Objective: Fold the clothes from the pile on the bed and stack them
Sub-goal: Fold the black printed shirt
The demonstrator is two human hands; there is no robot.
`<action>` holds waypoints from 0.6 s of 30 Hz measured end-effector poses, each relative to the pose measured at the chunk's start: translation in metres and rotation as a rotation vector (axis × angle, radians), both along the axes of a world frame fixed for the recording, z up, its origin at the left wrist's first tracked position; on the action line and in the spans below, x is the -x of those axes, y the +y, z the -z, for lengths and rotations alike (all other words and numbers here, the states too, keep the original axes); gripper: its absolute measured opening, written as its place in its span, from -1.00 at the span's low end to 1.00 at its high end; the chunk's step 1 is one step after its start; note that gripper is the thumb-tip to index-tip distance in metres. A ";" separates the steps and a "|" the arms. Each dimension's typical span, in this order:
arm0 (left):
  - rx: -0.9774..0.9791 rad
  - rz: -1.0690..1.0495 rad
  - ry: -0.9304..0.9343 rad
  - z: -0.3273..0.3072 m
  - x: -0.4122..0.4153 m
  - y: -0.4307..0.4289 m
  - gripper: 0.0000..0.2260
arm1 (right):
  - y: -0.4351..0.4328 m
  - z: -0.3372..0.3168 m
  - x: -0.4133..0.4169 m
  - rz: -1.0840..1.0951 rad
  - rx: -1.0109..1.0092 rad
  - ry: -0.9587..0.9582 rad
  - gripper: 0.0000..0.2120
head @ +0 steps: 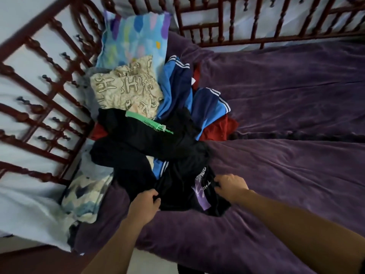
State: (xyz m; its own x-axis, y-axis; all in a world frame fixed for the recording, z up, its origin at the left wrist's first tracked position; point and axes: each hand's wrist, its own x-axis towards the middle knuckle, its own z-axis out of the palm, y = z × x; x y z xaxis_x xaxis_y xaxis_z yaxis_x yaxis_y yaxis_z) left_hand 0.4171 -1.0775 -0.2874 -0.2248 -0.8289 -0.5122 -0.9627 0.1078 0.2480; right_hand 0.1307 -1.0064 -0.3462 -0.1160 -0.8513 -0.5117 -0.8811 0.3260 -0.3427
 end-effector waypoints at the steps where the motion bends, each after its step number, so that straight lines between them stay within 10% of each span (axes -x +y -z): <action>1: -0.008 0.001 0.001 0.009 -0.012 -0.019 -0.72 | -0.014 0.004 -0.010 0.013 -0.012 0.003 -0.68; 11: 0.195 -0.061 -0.064 0.076 -0.145 -0.251 -0.65 | -0.197 0.048 -0.138 0.083 -0.063 0.076 -0.56; 18: 0.166 -0.315 -0.077 0.117 -0.227 -0.347 -0.39 | -0.412 0.041 -0.229 -0.038 0.446 0.086 -0.38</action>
State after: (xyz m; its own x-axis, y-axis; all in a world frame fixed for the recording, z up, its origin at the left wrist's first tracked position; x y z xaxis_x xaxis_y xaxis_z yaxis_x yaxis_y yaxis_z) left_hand 0.6438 -1.4250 -0.4044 0.0891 -0.9248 -0.3700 -0.9703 -0.1644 0.1773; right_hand 0.3596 -1.4188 -0.3875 -0.1070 -0.9907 -0.0836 -0.9210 0.1304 -0.3672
